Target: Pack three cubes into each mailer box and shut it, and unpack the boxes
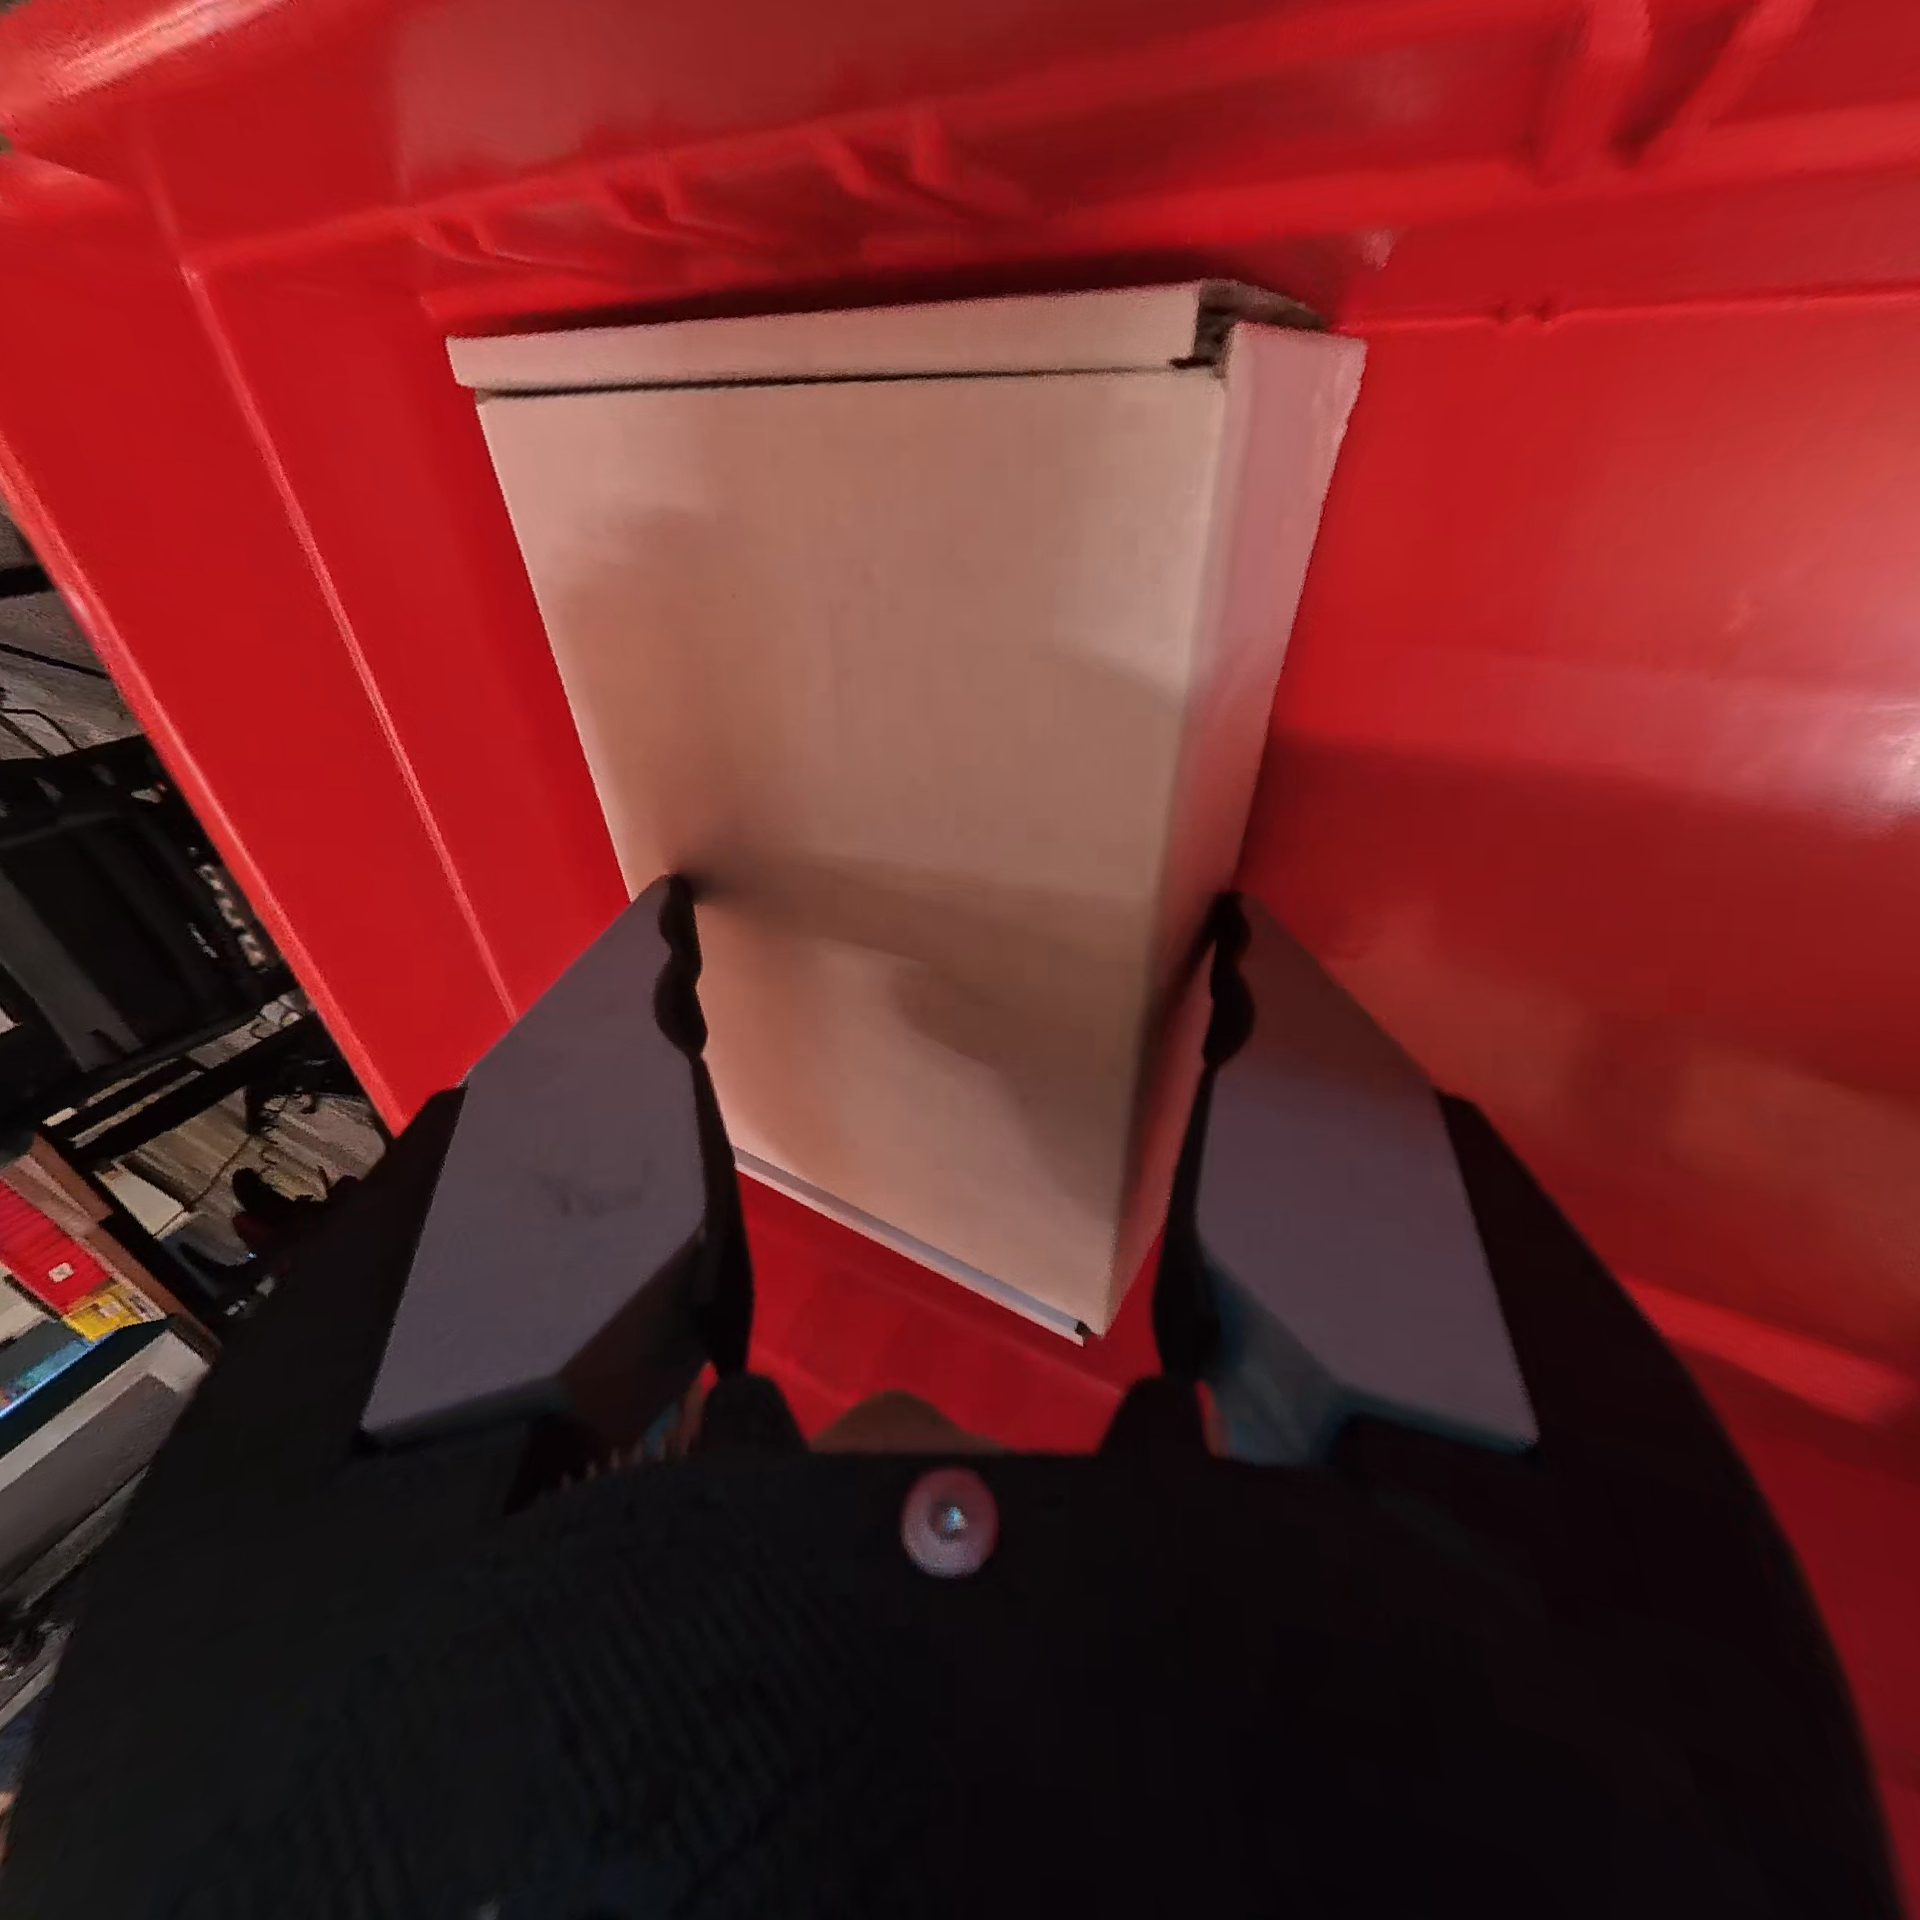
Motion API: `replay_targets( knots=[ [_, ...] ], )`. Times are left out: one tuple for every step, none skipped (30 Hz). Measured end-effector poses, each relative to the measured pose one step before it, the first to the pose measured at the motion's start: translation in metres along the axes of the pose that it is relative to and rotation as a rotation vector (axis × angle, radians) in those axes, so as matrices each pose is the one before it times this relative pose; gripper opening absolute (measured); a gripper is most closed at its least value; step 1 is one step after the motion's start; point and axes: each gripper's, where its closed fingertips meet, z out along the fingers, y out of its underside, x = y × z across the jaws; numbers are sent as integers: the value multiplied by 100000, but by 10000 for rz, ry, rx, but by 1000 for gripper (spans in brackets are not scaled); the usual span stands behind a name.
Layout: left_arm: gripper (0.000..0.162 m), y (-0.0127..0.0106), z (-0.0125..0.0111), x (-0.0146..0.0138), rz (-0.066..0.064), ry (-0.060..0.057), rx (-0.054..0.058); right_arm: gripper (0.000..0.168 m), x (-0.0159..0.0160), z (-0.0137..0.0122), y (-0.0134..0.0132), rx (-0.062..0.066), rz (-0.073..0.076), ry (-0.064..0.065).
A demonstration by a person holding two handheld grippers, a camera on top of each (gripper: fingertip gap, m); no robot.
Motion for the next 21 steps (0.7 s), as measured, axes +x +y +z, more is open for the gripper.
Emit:
replay_targets(
  knots=[
    [97, -26, -63, 27, -47, 76, -64, 41, -350, 488, 130, -234, 147, -280],
    [97, 17, -30, 29, 49, 15, -99, 40, -127, 160, -329, 110, 229, -247],
    [97, 42, -22, 69, 140, -5, -95, 37, -57, 15, -285, 140, 228, -296],
    [97, 31, -50, 66, 85, -4, -83, 32, -97, -137, -99, 80, 219, -363],
    [97, 37, -101, 167, 41, 71, -31, 30, -253, -254, -48, 175, 284, -467],
    [97, -31, -245, 272, -65, 168, 40, 29, -489, -337, 80, 199, 140, -515],
    [97, -59, -322, 422, -64, 236, 85, 29, -559, -408, 240, 133, -37, -379],
    [97, -4, -380, 507, -93, 274, 78, 28, -618, -483, 164, 93, -64, -251],
    [97, 9, -440, 648, -91, 333, 68, 28, -700, -573, 43, 86, -20, -176],
    [97, -74, -553, 849, -187, 477, 77, 28, -838, -634, -68, 64, -17, -157],
    [98, -127, -611, 1027, -168, 571, 104, 28, -932, -718, -137, 62, -70, -133],
    [98, -144, -598, 1219, -119, 635, 109, 28, -1033, -800, -181, 76, -125, -136],
    [98, -103, -553, 1374, -129, 697, 62, 28, -1121, -829, -233, 70, -131, -178],
    [97, 65, -448, 1440, -143, 738, -50, 27, -1146, -809, -268, 76, -74, -224],
    [98, 174, -312, 1457, -146, 755, -115, 27, -1169, -782, -225, 72, -11, -250],
    [98, 194, -208, 1359, -153, 735, -112, 27, -1062, -705, -182, 56, 4, -234],
    [98, 250, -84, 1196, -146, 701, -131, 27, -946, -588, -123, 37, 16, -191],
    [97, 266, -6, 996, -168, 669, -175, 27, -668, -435, -13, 4, 74, -103],
    [97, 181, 22, 647, -54, 410, -114, 27, -331, -258, 92, -16, 164, -33],
    [95, -21, -31, 289, 55, 138, 30, 26, -174, -94, 122, 14, 192, -14],
    [95, -123, -95, 164, 17, 102, 78, 26, -122, -63, 111, 40, 146, -37]
  ],
)
